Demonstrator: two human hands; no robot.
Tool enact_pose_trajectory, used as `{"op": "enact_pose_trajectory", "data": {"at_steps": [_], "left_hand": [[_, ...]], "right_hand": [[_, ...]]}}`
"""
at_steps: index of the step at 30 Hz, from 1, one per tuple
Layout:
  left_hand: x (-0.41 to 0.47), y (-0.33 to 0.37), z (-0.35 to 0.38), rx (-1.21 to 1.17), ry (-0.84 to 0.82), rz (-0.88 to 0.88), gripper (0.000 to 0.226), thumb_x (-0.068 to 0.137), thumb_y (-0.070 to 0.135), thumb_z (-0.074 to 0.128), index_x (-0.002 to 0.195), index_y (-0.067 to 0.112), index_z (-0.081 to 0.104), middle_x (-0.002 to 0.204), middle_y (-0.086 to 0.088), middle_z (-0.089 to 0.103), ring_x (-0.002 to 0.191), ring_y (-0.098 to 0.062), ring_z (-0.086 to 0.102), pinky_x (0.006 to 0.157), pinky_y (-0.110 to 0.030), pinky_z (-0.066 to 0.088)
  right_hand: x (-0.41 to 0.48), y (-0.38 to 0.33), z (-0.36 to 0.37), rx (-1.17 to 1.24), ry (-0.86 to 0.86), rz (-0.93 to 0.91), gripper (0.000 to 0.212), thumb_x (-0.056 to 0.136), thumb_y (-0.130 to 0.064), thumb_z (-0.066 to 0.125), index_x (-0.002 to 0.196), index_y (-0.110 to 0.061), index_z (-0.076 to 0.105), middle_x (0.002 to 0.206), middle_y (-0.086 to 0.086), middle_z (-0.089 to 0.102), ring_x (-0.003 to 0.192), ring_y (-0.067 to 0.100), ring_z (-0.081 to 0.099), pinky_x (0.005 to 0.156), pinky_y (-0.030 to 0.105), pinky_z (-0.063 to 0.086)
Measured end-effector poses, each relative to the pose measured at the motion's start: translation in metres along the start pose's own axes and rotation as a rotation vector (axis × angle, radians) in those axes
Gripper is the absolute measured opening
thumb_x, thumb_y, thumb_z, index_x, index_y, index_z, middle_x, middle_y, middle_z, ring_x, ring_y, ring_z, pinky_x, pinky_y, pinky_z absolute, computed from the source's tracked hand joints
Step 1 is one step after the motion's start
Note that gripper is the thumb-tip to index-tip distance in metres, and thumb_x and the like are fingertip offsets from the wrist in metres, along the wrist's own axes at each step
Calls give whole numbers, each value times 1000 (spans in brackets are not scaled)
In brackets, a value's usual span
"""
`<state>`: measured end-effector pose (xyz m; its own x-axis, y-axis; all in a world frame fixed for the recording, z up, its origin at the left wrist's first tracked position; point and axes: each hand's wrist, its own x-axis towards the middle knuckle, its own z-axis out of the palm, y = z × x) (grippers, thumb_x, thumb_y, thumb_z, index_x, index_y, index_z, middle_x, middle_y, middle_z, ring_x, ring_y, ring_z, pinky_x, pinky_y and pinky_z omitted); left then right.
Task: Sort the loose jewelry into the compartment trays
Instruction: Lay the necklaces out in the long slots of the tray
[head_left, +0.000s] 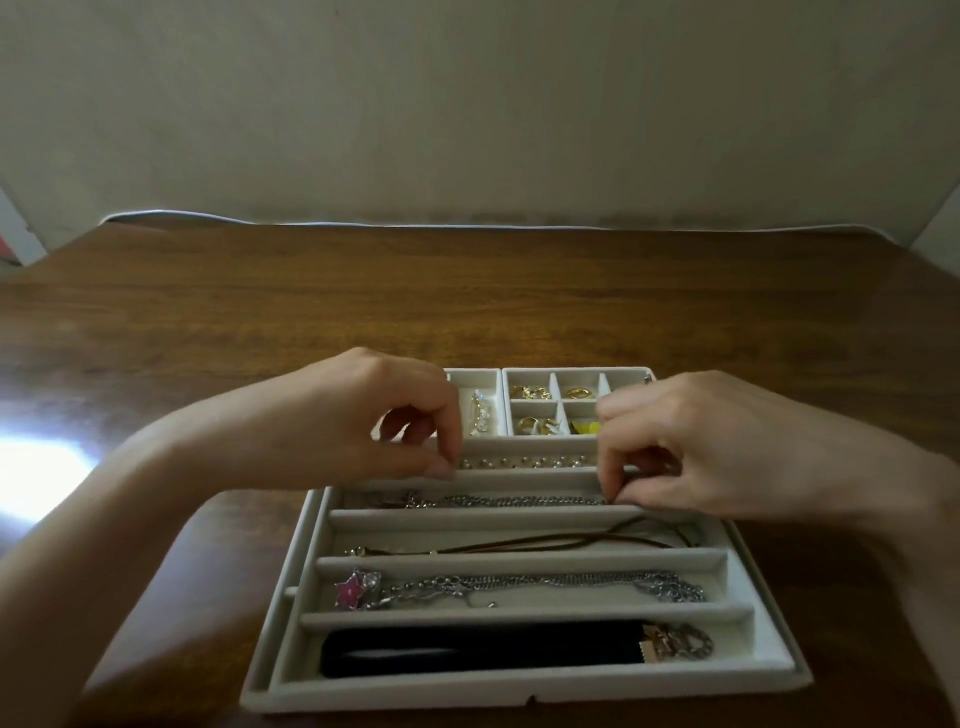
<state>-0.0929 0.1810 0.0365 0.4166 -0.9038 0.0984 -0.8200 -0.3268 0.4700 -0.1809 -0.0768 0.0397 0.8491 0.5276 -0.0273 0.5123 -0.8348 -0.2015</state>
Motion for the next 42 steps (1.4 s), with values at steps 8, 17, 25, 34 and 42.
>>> {"op": "enact_pose_trajectory", "data": {"at_steps": [8, 17, 25, 34, 42], "left_hand": [[5, 0, 5, -18, 61, 52, 16, 81, 42, 58, 85, 28, 66, 79, 16, 57, 69, -6, 54, 61, -6, 39], [6, -2, 8, -32, 96, 22, 5, 83, 35, 63, 82, 30, 65, 72, 19, 58, 63, -6, 53, 57, -11, 40], [8, -2, 10, -114, 143, -7, 17, 79, 46, 57, 81, 31, 65, 73, 8, 63, 61, -10, 53, 56, -17, 42], [9, -3, 12, -130, 138, 0, 15, 80, 46, 58, 82, 33, 65, 74, 12, 63, 63, -10, 55, 56, -20, 44], [9, -3, 10, -145, 142, 2, 14, 80, 45, 58, 82, 33, 64, 75, 10, 64, 64, -12, 55, 57, -24, 46]], "right_hand": [[-10, 1, -12, -27, -8, 71, 11, 75, -36, 74, 83, -38, 66, 77, -18, 57, 82, 2, 54, 66, 18, 44], [-8, -12, -8, -158, -5, 96, 10, 82, -31, 68, 75, -36, 62, 68, -23, 51, 65, -11, 43, 77, 21, 46], [-7, -10, -7, -126, -33, 96, 11, 86, -32, 63, 77, -37, 59, 66, -23, 49, 65, -9, 46, 63, 8, 29], [-8, 2, -10, 101, -92, 72, 29, 87, -21, 64, 103, -45, 65, 90, -6, 68, 83, 10, 62, 73, 31, 52], [-2, -2, -2, -35, -38, 52, 15, 86, -25, 65, 91, -40, 64, 80, -15, 62, 78, -1, 55, 70, 11, 37]]}}
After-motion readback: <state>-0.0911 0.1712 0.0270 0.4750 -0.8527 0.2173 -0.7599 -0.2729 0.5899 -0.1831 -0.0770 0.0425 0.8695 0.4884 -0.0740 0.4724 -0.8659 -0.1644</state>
